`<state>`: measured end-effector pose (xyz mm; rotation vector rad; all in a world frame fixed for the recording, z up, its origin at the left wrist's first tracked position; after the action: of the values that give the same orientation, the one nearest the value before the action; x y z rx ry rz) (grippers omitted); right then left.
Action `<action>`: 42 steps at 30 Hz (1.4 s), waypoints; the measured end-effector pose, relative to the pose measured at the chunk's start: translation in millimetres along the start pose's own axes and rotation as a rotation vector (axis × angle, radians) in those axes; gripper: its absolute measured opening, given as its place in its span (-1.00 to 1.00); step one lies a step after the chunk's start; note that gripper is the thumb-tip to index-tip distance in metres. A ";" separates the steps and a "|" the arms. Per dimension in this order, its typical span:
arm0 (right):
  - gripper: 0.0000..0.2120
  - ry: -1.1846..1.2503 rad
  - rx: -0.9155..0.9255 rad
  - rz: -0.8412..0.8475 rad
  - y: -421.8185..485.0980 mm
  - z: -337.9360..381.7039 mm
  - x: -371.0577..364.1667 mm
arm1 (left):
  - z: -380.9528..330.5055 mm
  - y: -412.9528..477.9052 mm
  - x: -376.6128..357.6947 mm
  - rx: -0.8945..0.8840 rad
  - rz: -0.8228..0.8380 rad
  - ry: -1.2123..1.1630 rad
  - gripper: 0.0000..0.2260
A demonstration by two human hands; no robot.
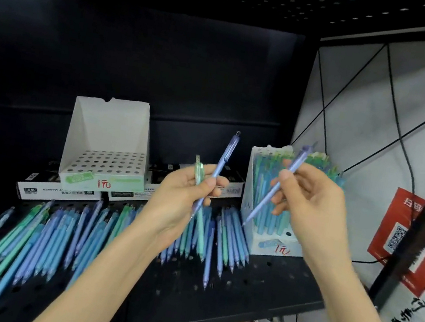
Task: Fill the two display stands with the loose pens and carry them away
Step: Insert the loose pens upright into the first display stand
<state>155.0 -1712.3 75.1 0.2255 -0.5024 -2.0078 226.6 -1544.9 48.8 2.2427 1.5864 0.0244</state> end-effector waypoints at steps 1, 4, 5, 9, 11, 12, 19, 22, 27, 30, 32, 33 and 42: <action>-0.88 -0.027 0.018 -0.038 1.1 0.3 12.9 | 0.1 1.5 -2.6 0.004 0.009 -0.032 -0.81; -0.79 -0.140 0.000 -0.109 5.5 -4.5 43.4 | 2.3 5.8 -13.1 0.015 0.037 -0.115 -0.82; -0.80 -0.172 -0.020 -0.123 6.8 -8.2 49.7 | 3.8 7.1 -17.4 0.020 0.045 -0.128 -0.82; -0.82 -0.336 -0.065 -0.114 10.5 -21.5 56.7 | 11.8 12.2 -33.9 0.039 0.078 -0.153 -0.81; -0.82 -0.395 -0.085 -0.079 12.9 -27.3 54.5 | 16.5 14.5 -38.4 0.048 0.091 -0.147 -0.80; -0.82 -0.417 -0.103 -0.053 14.3 -30.8 53.3 | 18.9 15.4 -39.4 0.053 0.096 -0.145 -0.79; -0.78 -0.465 -0.196 0.034 20.4 -45.2 48.3 | 25.5 18.4 -38.7 0.059 0.107 -0.159 -0.79; -0.89 -0.542 -0.148 0.002 20.4 -42.0 47.0 | 25.0 17.8 -39.6 0.052 0.108 -0.157 -0.81; -0.78 -0.650 -0.123 0.016 18.5 -44.0 37.5 | 21.3 15.5 -42.2 0.017 0.167 -0.096 -0.80; -0.76 -0.654 -0.120 -0.016 19.6 -38.6 40.2 | 18.3 12.6 -44.3 -0.005 0.226 -0.056 -0.79; -0.71 -0.681 -0.017 -0.116 16.6 -24.6 42.3 | 15.9 10.9 -46.0 -0.017 0.263 -0.035 -0.78; -0.73 -0.658 0.053 -0.176 13.7 -14.5 41.8 | 14.8 10.0 -47.1 -0.023 0.283 -0.024 -0.78; -0.88 -0.068 -0.071 -0.020 14.0 7.9 17.1 | 13.5 1.2 -55.1 -0.063 0.418 0.056 -0.73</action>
<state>155.3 -1731.0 89.3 0.1196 -0.4722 -2.0540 211.2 -1599.5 48.1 2.4986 1.0977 0.2490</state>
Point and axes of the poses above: each hand's wrist, its own y-axis towards the middle knuckle, its own x-axis out of the back of the hand, z = x × y, the point moved 4 cm from there along y, towards the middle knuckle, and after that the axes turned 6 degrees about -x, right-handed, at the moved point
